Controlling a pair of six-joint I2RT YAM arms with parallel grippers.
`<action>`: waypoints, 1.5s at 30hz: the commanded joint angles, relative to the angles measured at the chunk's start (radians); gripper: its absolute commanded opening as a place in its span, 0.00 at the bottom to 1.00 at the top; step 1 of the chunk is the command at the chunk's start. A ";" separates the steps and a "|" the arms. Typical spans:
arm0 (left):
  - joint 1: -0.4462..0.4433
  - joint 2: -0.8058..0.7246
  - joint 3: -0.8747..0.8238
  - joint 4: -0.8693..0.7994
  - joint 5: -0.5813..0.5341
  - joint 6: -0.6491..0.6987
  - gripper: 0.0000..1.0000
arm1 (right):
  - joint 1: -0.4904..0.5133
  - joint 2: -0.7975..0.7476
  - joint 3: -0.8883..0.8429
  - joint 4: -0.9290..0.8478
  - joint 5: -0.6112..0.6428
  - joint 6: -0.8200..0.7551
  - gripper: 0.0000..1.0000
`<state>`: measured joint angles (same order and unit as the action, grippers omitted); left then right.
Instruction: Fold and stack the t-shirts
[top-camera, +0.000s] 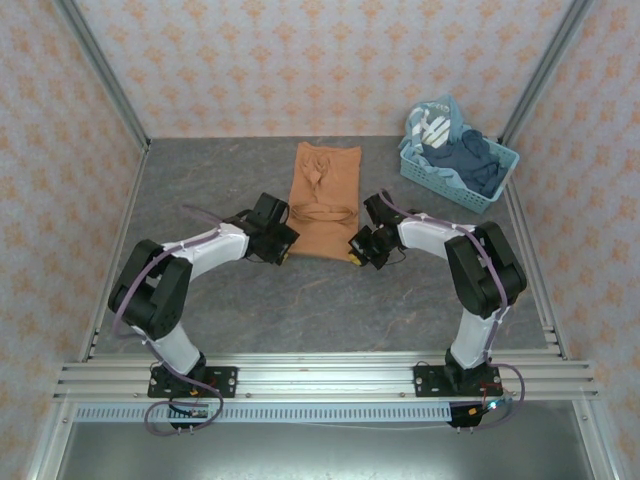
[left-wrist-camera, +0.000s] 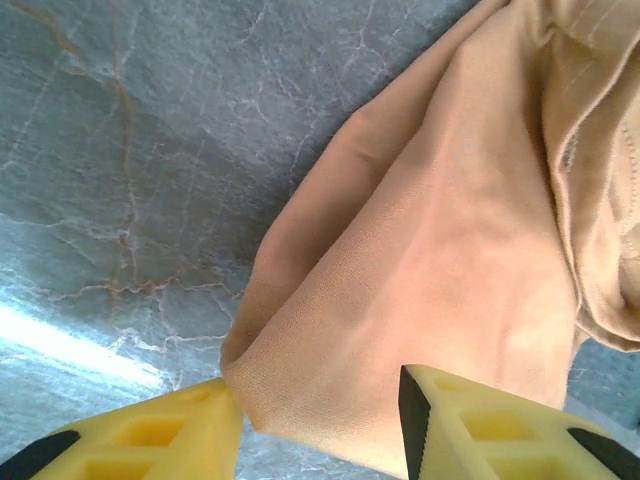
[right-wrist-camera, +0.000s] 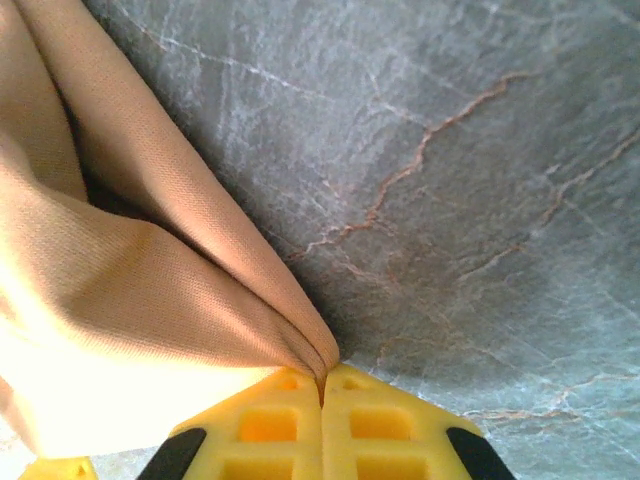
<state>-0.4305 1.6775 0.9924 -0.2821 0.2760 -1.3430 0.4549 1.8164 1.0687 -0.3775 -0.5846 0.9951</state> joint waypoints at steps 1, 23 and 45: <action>0.003 0.010 0.012 -0.053 -0.016 -0.006 0.45 | -0.005 -0.017 0.013 -0.032 -0.003 0.014 0.00; 0.061 0.002 0.387 -0.253 -0.036 0.210 0.00 | -0.068 -0.069 0.383 -0.309 0.076 -0.169 0.00; -0.106 -0.314 0.019 -0.367 0.214 0.300 0.00 | 0.069 -0.395 0.024 -0.411 -0.125 -0.145 0.00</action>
<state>-0.4931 1.4460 1.0626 -0.6033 0.4229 -1.0737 0.4934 1.5154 1.1564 -0.7410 -0.6430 0.8402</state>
